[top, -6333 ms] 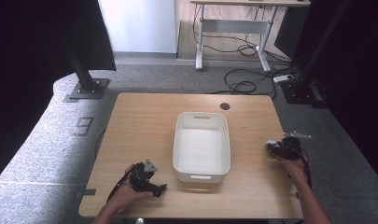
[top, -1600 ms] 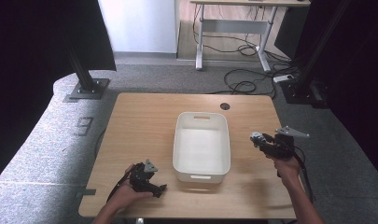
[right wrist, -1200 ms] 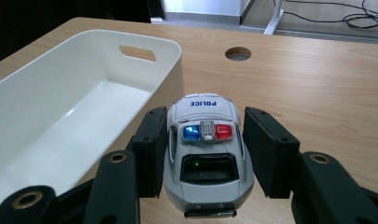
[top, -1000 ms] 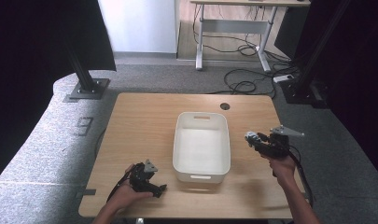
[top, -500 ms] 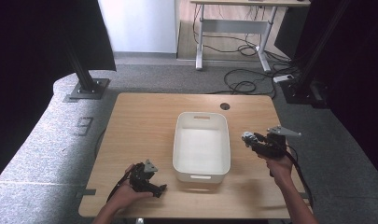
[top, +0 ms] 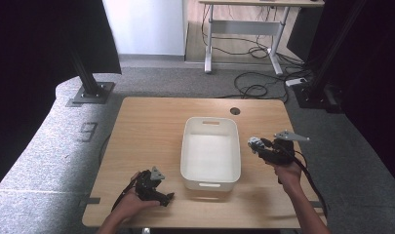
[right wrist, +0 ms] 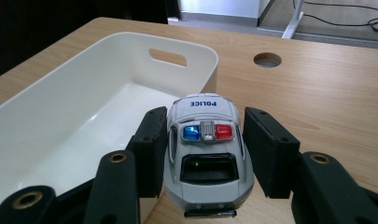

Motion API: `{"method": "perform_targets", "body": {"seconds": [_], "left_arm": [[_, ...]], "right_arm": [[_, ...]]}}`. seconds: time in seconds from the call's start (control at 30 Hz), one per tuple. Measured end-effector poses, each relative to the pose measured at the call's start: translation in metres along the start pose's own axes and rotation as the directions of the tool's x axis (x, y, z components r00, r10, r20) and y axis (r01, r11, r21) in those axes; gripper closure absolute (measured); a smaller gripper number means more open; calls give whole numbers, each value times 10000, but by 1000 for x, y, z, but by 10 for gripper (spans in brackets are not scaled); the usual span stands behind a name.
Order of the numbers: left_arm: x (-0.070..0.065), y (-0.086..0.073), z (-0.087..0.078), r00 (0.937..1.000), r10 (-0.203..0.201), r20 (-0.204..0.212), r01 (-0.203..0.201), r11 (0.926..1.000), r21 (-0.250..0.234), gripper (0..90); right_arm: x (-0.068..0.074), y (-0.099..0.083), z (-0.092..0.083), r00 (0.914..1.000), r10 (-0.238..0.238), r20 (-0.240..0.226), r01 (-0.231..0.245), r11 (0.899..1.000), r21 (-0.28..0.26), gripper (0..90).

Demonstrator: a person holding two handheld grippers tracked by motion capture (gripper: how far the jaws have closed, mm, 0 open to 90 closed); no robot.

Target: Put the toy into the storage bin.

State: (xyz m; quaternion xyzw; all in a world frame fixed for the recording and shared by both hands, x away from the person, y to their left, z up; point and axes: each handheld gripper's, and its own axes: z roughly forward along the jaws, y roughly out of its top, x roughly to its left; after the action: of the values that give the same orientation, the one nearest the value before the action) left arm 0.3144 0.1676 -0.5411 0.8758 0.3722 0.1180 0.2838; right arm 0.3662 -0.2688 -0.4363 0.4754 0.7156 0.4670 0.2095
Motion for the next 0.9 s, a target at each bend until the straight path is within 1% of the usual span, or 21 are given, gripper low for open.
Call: {"method": "perform_targets", "body": {"seconds": [0.07, 0.3, 0.4, 0.53, 0.67, 0.73, 0.8, 0.9], "left_arm": [[0, 0, 0, 10000, -8, -7, 8, 10000, 3, 0], [0, 0, 0, 10000, -20, -8, 20, 10000, -13, 0], [0, 0, 0, 10000, -26, -20, 26, 10000, -9, 0], [0, 0, 0, 10000, -29, -20, 29, 10000, -7, 0], [0, 0, 0, 10000, -30, -24, 30, 10000, -6, 0], [0, 0, 0, 10000, -27, -23, 27, 10000, -12, 0], [0, 0, 0, 10000, -25, -22, 25, 10000, -14, 0], [0, 0, 0, 10000, -21, -17, 21, 10000, -11, 0]], "right_arm": [[1, 2, 0, 10000, 4, 51, -4, 10000, 1, 508], [8, 10, -1, 9999, 7, -143, -10, 9998, -212, 509], [10, 10, 0, 9999, -75, -122, 74, 9999, -132, 508], [13, 11, 2, 9998, -75, -186, 73, 9999, -109, 509], [18, 14, 4, 9994, -134, -323, 129, 9998, -141, 509], [20, 16, 5, 9991, -86, -415, 77, 9998, -207, 509], [22, 17, 7, 9993, -137, -360, 132, 9998, -139, 509], [26, 20, 8, 9991, -162, -400, 158, 9998, -113, 508]]}}
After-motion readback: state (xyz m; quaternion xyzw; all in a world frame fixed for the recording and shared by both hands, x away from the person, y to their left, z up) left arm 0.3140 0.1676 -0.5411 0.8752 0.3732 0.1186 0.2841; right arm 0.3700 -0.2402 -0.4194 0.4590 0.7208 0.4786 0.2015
